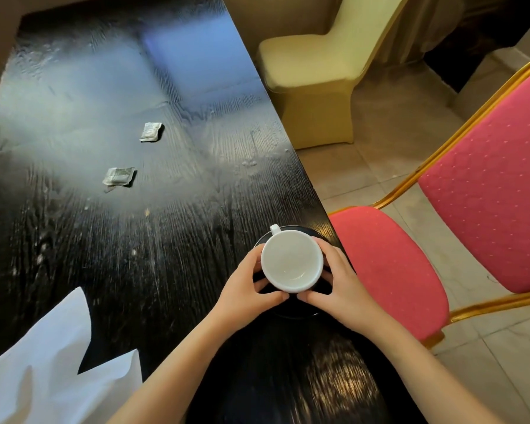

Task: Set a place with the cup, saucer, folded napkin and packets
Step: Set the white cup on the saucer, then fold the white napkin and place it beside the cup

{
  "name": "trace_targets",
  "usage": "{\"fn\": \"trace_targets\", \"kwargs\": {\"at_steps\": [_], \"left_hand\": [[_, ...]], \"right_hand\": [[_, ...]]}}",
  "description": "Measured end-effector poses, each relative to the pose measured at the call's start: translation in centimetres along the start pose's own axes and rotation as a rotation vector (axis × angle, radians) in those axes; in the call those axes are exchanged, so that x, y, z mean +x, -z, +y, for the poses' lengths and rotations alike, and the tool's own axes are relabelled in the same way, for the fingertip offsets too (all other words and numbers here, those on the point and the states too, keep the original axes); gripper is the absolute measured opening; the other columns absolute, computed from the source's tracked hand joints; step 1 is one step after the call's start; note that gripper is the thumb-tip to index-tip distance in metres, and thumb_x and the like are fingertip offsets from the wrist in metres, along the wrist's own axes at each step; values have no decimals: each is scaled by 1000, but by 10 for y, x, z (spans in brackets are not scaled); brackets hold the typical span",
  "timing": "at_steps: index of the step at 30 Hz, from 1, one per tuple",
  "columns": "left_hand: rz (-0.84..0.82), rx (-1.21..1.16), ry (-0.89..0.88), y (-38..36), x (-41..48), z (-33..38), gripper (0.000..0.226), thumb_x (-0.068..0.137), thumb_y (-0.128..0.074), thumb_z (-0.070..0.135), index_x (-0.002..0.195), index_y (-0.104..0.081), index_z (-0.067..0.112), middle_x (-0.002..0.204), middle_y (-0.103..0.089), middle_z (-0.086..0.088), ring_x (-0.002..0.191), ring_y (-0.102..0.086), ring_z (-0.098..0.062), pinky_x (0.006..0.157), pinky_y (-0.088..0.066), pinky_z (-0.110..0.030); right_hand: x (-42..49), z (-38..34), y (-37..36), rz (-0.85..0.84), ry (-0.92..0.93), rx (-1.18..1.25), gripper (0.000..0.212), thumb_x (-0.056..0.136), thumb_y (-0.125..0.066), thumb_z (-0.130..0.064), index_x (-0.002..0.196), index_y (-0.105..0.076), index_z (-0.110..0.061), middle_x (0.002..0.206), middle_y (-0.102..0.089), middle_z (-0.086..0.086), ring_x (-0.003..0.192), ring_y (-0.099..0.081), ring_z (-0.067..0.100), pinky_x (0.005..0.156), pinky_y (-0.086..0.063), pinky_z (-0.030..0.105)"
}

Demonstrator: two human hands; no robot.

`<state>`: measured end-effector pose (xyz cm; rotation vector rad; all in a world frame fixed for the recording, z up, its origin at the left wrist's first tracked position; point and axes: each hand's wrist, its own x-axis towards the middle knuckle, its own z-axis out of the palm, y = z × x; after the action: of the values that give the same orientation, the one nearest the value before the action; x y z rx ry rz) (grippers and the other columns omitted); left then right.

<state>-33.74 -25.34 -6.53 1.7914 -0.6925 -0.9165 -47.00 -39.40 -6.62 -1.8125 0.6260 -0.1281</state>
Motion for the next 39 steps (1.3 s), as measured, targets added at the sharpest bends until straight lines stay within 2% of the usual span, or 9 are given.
{"fn": "trace_targets", "kwargs": {"at_steps": [4,9,13,18,22,28,31,34,39], "left_hand": [[-26,-24,8,4,0,-2,82,68,-76,5,120,-37,55,124,-54,18,116,-50,7,86,-46,-9],[-75,22,97,25,-5,12,88,71,-77,5,141,-28,27,127,-50,13,117,-51,-4,90,-48,-16],[-28,217,111,56,-7,29,69,80,-70,20,138,-35,27,131,-52,4,113,-52,-7,91,-46,-22],[-7,432,225,99,-6,52,49,89,-57,32,135,-43,20,132,-54,-2,112,-55,-16,93,-44,-30],[-26,548,298,145,-27,64,47,90,-54,39,132,-46,20,133,-55,-4,116,-54,-20,91,-42,-29],[150,513,416,231,-97,50,43,87,-57,39,126,-52,20,127,-59,-4,109,-56,-18,87,-44,-28],[244,497,460,267,-131,30,43,87,-58,36,126,-52,18,127,-60,-5,105,-58,-17,83,-44,-26],[322,469,508,295,-162,3,45,87,-59,34,127,-51,16,127,-60,-8,111,-57,-21,88,-45,-29],[261,464,638,325,-207,-61,58,86,-60,34,137,-40,16,133,-53,-10,116,-54,-23,87,-44,-27]], "right_hand": [[0,-4,2,-28,-34,-25,91,69,-77,-11,141,-25,-35,135,-31,-18,120,-34,-18,93,-33,0],[-4,-25,17,-109,-119,-100,93,74,-71,-4,145,-16,-24,140,-26,-6,125,-36,3,100,-32,13],[-2,-58,38,-174,-84,-296,77,80,-61,-2,144,-22,-17,146,-26,2,134,-30,13,109,-29,24],[26,-126,29,-363,8,-526,62,86,-57,-19,142,-30,-19,146,-33,0,134,-32,16,109,-31,32],[54,-179,-14,-597,12,-617,54,91,-53,-32,141,-34,-21,145,-41,1,129,-42,17,100,-36,30],[71,-224,-103,-808,-71,-701,47,93,-50,-32,137,-41,-16,138,-46,2,121,-49,22,99,-45,35],[69,-230,-153,-831,-58,-739,44,95,-48,-29,134,-44,-11,134,-50,7,118,-51,24,99,-46,39],[63,-224,-204,-827,14,-850,44,95,-47,-29,134,-44,-10,135,-51,9,118,-52,25,100,-43,38],[51,-194,-285,-774,93,-934,53,94,-47,-33,140,-34,-10,143,-41,13,128,-42,30,104,-39,41]]}}
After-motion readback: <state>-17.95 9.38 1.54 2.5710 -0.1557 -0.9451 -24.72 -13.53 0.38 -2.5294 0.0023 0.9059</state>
